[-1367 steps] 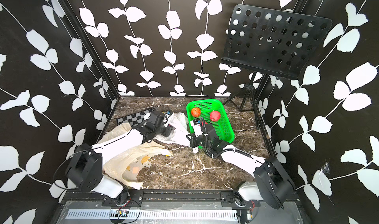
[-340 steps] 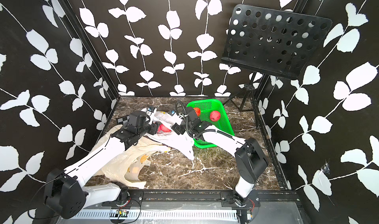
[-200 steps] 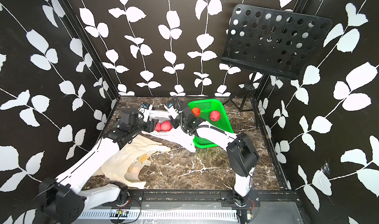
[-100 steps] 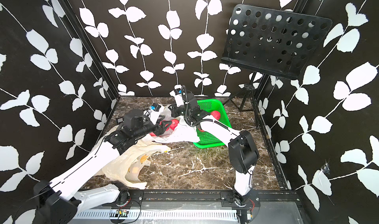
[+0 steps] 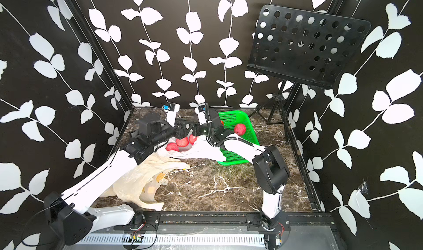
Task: Untie the knot of a plastic bag & take out the apple
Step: Pick up the apple from the plastic bag.
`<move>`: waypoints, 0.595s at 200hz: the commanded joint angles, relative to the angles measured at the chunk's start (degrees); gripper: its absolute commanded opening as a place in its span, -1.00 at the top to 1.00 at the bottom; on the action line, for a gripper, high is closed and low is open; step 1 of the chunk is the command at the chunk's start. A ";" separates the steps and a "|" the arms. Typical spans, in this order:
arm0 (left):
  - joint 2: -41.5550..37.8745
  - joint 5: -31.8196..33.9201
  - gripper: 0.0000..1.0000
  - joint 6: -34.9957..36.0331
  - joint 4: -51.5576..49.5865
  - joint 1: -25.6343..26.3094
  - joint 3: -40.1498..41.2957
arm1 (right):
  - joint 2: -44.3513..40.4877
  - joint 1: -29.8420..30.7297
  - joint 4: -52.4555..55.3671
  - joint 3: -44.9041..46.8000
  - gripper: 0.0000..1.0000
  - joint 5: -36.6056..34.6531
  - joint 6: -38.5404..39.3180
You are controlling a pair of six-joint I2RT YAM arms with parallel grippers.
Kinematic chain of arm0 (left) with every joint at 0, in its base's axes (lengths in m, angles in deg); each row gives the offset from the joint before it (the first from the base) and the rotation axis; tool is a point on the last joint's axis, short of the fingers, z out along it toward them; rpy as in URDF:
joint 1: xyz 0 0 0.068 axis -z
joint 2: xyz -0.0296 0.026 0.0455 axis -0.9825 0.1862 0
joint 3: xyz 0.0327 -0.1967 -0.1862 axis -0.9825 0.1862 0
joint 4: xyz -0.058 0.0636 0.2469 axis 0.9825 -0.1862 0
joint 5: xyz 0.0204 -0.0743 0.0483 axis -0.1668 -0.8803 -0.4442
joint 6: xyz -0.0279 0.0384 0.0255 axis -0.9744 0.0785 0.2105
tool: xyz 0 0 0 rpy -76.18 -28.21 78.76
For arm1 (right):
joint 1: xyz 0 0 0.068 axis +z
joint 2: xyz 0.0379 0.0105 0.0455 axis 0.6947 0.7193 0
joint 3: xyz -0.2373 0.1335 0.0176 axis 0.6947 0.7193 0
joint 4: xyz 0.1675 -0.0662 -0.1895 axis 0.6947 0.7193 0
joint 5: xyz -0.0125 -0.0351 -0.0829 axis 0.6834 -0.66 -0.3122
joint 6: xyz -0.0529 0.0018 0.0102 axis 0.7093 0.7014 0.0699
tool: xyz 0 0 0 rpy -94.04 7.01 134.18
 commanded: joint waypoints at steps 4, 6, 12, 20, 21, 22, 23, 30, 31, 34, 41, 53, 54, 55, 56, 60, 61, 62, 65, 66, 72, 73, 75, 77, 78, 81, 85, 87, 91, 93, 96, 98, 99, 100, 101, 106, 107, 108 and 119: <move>-2.57 -0.39 -0.15 -2.10 -3.27 0.16 1.12 | -3.02 -1.29 -5.62 0.91 0.90 -1.50 -3.92; -2.70 -0.86 -0.15 -2.04 -3.24 0.12 1.54 | -2.98 -1.49 -5.66 0.83 0.90 -1.36 -4.18; -3.22 -2.61 -0.15 -1.73 -2.58 0.12 3.00 | -2.81 -2.02 -6.17 0.78 0.91 -0.98 -5.24; -3.84 -4.89 -0.15 -1.18 -0.96 0.14 5.27 | -2.43 -2.83 -7.53 0.89 0.90 -0.07 -6.76; -3.92 -5.02 -0.15 -1.16 -0.90 0.11 5.48 | -2.39 -2.91 -7.67 0.90 0.90 0.07 -6.89; -4.01 -5.13 -0.15 -1.11 -0.86 0.10 5.76 | -2.33 -3.00 -7.83 0.85 0.90 0.18 -7.05; -4.05 -5.22 -0.15 -1.04 -0.89 0.13 5.94 | -2.34 -3.08 -7.96 0.87 0.90 0.28 -7.12; -4.11 -5.48 -0.15 -0.36 -1.61 0.11 7.03 | -1.96 -3.53 -8.51 0.58 0.90 1.16 -7.87; -4.10 -5.49 -0.15 -0.22 -1.75 0.14 7.15 | -1.90 -3.62 -8.51 0.52 0.90 1.30 -7.97; -4.06 -5.34 -0.14 0.34 -2.23 0.15 7.49 | -1.79 -3.73 -8.55 0.36 0.90 1.62 -8.11; -3.90 -3.64 -0.14 1.90 -3.90 0.16 7.89 | -1.60 -4.01 -8.59 -0.01 0.90 2.36 -8.22; -2.88 -0.53 -0.08 4.21 -6.49 0.17 7.97 | -1.66 -4.25 -8.57 -0.24 0.90 3.31 -8.13; -2.74 -0.38 -0.08 4.48 -6.69 0.17 7.93 | -1.66 -4.24 -8.59 -0.25 0.90 3.38 -8.10; -2.67 -0.21 -0.08 4.61 -6.84 0.17 7.91 | -1.70 -4.28 -8.60 -0.25 0.90 3.38 -8.14; -2.46 -0.04 -0.07 4.86 -7.04 0.17 7.90 | -1.72 -4.25 -8.60 -0.25 0.90 3.46 -8.15; -1.67 0.71 -0.06 5.58 -7.92 0.15 7.53 | -1.74 -4.31 -8.68 -0.32 0.90 3.74 -8.19; -1.52 0.90 -0.05 5.73 -8.11 0.16 7.36 | -1.74 -4.31 -8.69 -0.33 0.90 3.86 -8.22; -1.36 1.04 -0.05 5.86 -8.30 0.16 7.27 | -1.83 -4.27 -8.69 -0.33 0.90 3.92 -8.28; -0.65 1.33 -0.03 6.20 -8.77 0.13 6.92 | -1.83 -4.36 -8.68 -0.41 0.90 4.13 -8.27; -0.44 1.39 -0.03 6.31 -8.93 0.11 6.83 | -1.83 -4.34 -8.69 -0.46 0.90 4.19 -8.26; 1.00 1.30 0.00 6.94 -9.26 0.15 6.25 | -1.83 -4.35 -8.64 -0.59 0.90 4.65 -8.27; 1.27 1.28 0.01 7.03 -9.26 0.16 6.19 | -1.87 -4.33 -8.62 -0.64 0.90 4.71 -8.35; 1.72 1.25 0.02 7.16 -9.31 0.17 6.10 | -1.95 -4.34 -8.68 -0.67 0.90 4.83 -8.37; 2.32 1.42 0.02 7.26 -9.43 0.17 5.94 | -1.93 -4.32 -8.71 -0.68 0.90 4.99 -8.46; 2.63 1.52 0.02 7.28 -9.48 0.17 5.86 | -1.96 -4.32 -8.79 -0.68 0.90 5.06 -8.49; 3.43 1.75 0.03 7.19 -9.59 0.12 5.56 | -2.01 -4.31 -8.93 -0.62 0.90 5.35 -8.49; 4.57 1.95 0.03 7.22 -9.70 0.16 5.25 | -2.08 -4.25 -9.18 -0.53 0.90 5.46 -8.64; 5.06 2.01 0.03 7.34 -9.75 0.15 5.10 | -2.09 -4.19 -9.39 -0.47 0.90 5.67 -8.79; 6.10 2.47 0.04 7.45 -9.84 0.17 4.74 | -2.16 -4.22 -9.72 -0.26 0.90 5.87 -9.10; 6.65 2.84 0.05 7.42 -9.92 0.12 4.60 | -2.15 -4.18 -9.96 -0.14 0.90 5.95 -9.24; 7.23 3.54 0.05 7.40 -9.97 0.14 4.37 | -2.25 -4.14 -10.28 0.03 0.90 6.13 -9.48; 7.68 4.01 0.05 7.39 -9.97 0.12 4.28 | -2.37 -4.14 -10.48 0.13 0.90 6.23 -9.51; 7.90 4.22 0.06 7.34 -9.93 0.14 4.19 | -2.41 -4.09 -10.55 0.21 0.90 6.25 -9.50; 8.10 4.55 0.06 7.32 -9.95 0.16 4.11 | -2.43 -4.07 -10.63 0.29 0.90 6.35 -9.49; 8.37 4.89 0.06 7.26 -9.87 0.16 4.11 | -2.44 -4.06 -10.72 0.37 0.90 6.40 -9.53; 9.15 6.80 0.07 7.19 -9.50 0.13 4.04 | -2.72 -3.84 -11.02 0.74 0.90 6.46 -9.48; 9.29 7.16 0.07 7.20 -9.39 0.15 4.12 | -2.76 -3.81 -11.04 0.86 0.90 6.50 -9.48; 9.41 7.33 0.07 7.20 -9.20 0.12 4.15 | -2.78 -3.80 -11.10 0.97 0.90 6.47 -9.44; 10.47 11.48 0.07 7.82 -6.90 -0.05 4.87 | -3.31 -3.45 -11.55 1.94 0.90 6.53 -8.99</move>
